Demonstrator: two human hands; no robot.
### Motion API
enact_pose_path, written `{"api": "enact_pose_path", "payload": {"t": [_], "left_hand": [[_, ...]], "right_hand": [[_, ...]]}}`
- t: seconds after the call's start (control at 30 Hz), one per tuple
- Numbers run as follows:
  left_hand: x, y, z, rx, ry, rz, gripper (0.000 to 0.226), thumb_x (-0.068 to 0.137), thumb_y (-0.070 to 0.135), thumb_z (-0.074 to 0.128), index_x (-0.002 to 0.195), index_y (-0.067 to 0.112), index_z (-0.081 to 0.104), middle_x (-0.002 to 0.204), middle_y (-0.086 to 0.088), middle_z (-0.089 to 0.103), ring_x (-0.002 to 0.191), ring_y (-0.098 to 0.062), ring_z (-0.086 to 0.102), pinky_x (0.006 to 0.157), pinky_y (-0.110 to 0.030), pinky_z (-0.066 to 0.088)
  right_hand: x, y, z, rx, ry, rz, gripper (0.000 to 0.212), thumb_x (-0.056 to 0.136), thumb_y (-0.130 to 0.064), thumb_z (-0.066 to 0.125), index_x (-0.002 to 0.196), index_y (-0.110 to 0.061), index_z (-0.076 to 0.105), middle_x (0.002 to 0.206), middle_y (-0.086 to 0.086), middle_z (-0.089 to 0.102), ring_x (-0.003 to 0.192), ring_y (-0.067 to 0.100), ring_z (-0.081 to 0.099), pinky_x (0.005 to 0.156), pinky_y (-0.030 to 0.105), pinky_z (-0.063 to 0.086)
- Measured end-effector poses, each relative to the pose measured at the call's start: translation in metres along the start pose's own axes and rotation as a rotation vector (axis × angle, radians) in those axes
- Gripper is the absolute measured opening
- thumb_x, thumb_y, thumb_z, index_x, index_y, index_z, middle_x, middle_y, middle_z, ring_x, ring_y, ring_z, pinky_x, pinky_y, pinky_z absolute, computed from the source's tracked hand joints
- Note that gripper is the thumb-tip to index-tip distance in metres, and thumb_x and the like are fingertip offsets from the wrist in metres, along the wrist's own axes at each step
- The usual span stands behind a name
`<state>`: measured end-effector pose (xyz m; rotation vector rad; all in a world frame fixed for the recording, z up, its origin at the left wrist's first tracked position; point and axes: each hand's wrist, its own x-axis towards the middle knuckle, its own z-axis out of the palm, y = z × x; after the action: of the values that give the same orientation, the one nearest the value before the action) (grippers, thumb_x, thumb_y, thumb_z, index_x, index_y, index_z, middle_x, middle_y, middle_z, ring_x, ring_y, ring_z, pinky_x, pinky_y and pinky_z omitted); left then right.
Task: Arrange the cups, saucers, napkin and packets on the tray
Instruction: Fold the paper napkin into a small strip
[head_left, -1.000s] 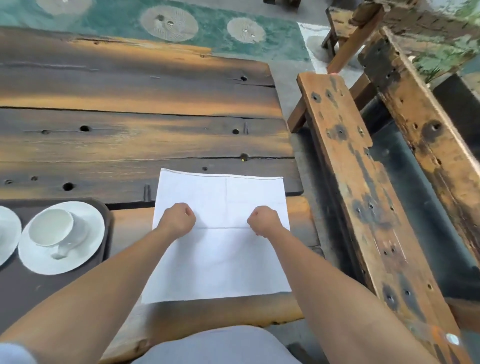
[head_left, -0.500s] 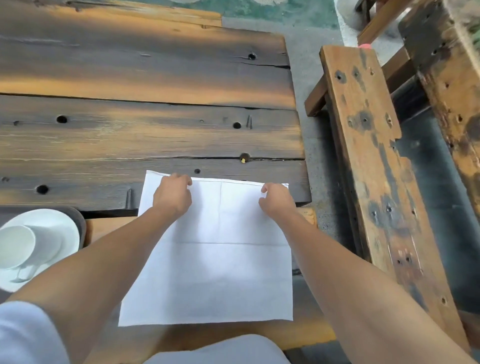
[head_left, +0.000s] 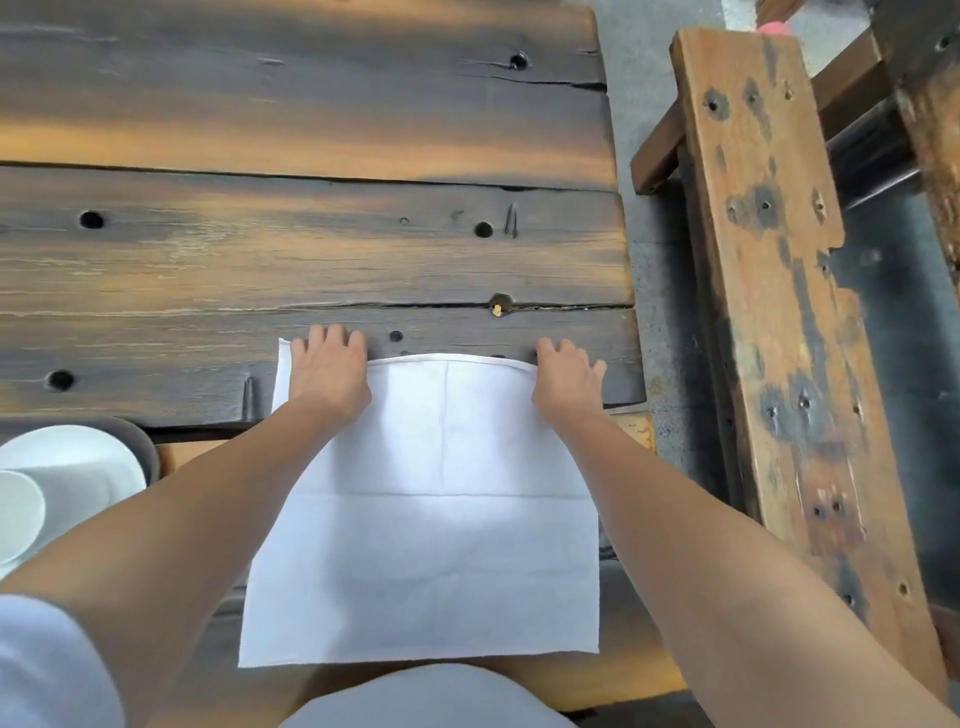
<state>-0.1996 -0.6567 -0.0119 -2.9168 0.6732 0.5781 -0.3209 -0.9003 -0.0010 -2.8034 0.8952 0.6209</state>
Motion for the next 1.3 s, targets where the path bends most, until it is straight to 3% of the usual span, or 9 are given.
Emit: {"api": "enact_pose_path", "payload": {"t": [0.17,0.37,0.57,0.73,0.9,1.13,1.3], "left_hand": [[-0.016,-0.008,-0.013,0.012,-0.010,0.017,0.033,0.077,0.004,0.055,0.107,0.016,0.050,0.110,-0.008,0.061,0.107,-0.030,0.053,0.087,-0.041,0.030],[-0.055,-0.022,-0.035,-0.042,0.008,0.028,0.036,0.078,-0.001,0.055,0.110,0.016,0.060,0.114,-0.010,0.058,0.111,-0.035,0.054,0.088,-0.040,0.041],[-0.106,-0.033,-0.049,-0.096,0.058,0.043,0.035,0.080,-0.003,0.052,0.109,0.016,0.058,0.112,-0.009,0.054,0.109,-0.032,0.052,0.073,-0.033,0.037],[-0.147,-0.046,-0.049,-0.084,0.155,0.097,0.032,0.084,-0.002,0.047,0.110,0.015,0.054,0.111,-0.009,0.056,0.107,-0.032,0.051,0.072,-0.035,0.038],[-0.188,-0.064,-0.043,-0.055,0.210,0.176,0.034,0.082,-0.004,0.050,0.110,0.016,0.053,0.109,-0.009,0.055,0.105,-0.032,0.052,0.069,-0.036,0.037],[-0.242,-0.087,-0.022,-0.034,0.237,0.295,0.032,0.075,-0.001,0.053,0.100,0.018,0.052,0.101,-0.006,0.055,0.096,-0.030,0.052,0.060,-0.034,0.030],[-0.272,-0.091,-0.009,-0.046,0.197,0.255,0.029,0.078,0.001,0.052,0.099,0.020,0.052,0.105,-0.005,0.056,0.098,-0.030,0.053,0.075,-0.037,0.044]], "right_hand": [[-0.016,0.005,-0.009,-0.006,-0.040,-0.033,0.030,0.085,0.001,0.048,0.110,-0.012,0.059,0.112,0.011,0.053,0.106,0.032,0.054,0.091,0.042,0.042],[-0.062,0.016,-0.035,0.027,0.023,-0.092,0.028,0.081,0.008,0.047,0.102,-0.008,0.057,0.107,0.012,0.058,0.102,0.034,0.056,0.082,0.040,0.046],[-0.126,0.025,-0.052,0.038,0.128,-0.080,0.025,0.080,0.010,0.042,0.088,-0.013,0.048,0.103,0.011,0.058,0.091,0.031,0.054,0.071,0.038,0.041],[-0.179,0.024,-0.049,0.051,0.193,-0.016,0.028,0.082,0.008,0.046,0.101,-0.009,0.058,0.106,0.011,0.058,0.100,0.032,0.056,0.082,0.042,0.051],[-0.235,0.018,-0.038,0.053,0.250,0.065,0.025,0.082,0.007,0.046,0.095,-0.011,0.059,0.102,0.009,0.057,0.097,0.032,0.058,0.076,0.036,0.046],[-0.301,0.015,-0.005,0.006,0.287,0.097,0.030,0.085,0.005,0.048,0.107,-0.010,0.063,0.112,0.010,0.060,0.104,0.031,0.055,0.087,0.040,0.047],[-0.316,0.019,0.010,0.003,0.294,0.060,0.029,0.087,0.002,0.051,0.109,-0.012,0.063,0.112,0.008,0.061,0.104,0.030,0.054,0.088,0.039,0.046]]}}
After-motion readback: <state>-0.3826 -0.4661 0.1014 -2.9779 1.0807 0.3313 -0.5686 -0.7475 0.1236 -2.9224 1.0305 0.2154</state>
